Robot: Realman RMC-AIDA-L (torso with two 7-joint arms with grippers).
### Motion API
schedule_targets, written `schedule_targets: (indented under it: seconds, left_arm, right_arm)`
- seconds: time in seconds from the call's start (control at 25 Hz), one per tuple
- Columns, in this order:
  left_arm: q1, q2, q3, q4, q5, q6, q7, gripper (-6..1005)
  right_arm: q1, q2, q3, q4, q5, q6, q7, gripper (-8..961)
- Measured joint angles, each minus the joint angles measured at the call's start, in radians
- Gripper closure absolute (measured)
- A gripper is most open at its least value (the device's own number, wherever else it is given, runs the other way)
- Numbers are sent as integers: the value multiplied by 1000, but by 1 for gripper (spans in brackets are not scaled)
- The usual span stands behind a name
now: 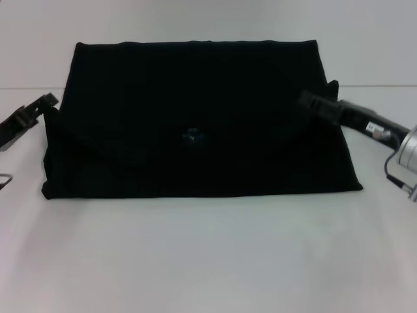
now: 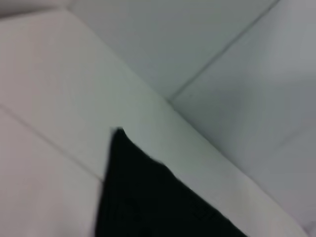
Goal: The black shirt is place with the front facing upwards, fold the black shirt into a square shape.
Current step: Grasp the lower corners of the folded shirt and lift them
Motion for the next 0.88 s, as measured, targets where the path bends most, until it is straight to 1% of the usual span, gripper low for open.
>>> schedule_targets:
  seconds: [0.08, 0.12, 0.2, 0.28, 0.36, 0.44, 0.6, 0.68, 0.88]
  left_arm:
    - [35, 5, 20, 75, 81, 95, -129, 322]
    - [46, 8, 24, 105, 109, 133, -166, 300]
    - [77, 21, 31, 184, 211, 263, -277, 257]
    - [86, 31, 32, 222, 281, 331, -329, 199]
    - [86, 45, 32, 271, 396, 407, -375, 125]
    - [80, 49, 33, 289, 450, 429, -377, 51]
    - [65, 52, 45, 292, 491, 431, -363, 53]
    - [61, 51, 64, 289, 493, 406, -362, 54]
    - [58, 41, 117, 286, 495, 322, -362, 57]
  right_arm:
    - [-24, -4, -74, -25, -1, -63, 0, 211]
    - [-35, -5, -116, -39, -3, -97, -2, 186]
    - [-57, -8, -193, -68, -13, -154, -15, 136]
    - [-78, -9, -261, -97, -39, -206, -39, 94]
    - [-94, -7, -298, -114, -74, -248, -67, 60]
    - [-103, -5, -310, -117, -103, -272, -94, 26]
    - [-111, 1, -315, -112, -163, -297, -152, 36]
    - [-112, 5, -316, -112, -186, -298, -157, 39]
    - [-115, 6, -318, -108, -196, -299, -158, 47]
